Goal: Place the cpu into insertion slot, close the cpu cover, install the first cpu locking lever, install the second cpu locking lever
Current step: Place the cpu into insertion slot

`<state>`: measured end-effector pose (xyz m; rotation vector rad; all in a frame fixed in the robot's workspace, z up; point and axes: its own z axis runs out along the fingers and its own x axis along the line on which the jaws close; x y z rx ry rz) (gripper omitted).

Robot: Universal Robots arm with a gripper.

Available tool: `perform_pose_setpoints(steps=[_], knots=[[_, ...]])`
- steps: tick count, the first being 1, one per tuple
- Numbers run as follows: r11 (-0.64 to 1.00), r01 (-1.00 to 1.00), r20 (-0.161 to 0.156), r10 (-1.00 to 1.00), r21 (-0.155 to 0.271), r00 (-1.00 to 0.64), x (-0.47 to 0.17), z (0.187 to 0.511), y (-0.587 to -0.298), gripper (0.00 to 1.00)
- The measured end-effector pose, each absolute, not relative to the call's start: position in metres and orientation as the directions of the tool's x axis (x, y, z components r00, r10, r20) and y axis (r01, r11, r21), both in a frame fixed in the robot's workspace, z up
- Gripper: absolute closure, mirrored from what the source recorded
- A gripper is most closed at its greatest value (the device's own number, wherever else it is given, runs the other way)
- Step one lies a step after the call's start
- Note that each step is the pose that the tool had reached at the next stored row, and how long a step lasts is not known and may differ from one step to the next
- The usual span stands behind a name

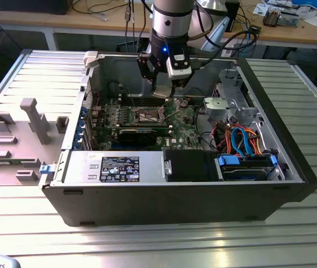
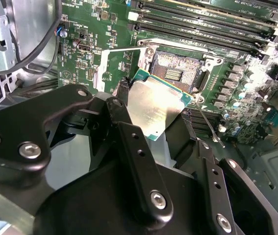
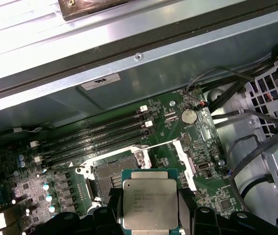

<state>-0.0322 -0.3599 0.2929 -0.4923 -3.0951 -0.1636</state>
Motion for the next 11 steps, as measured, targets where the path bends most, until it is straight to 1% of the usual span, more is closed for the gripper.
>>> perform_pose_setpoints(steps=[11], knots=[[0.943, 0.318, 0.02, 0.318, 0.102, -0.948, -0.0321, 0.2926, -0.3599, 0.46]])
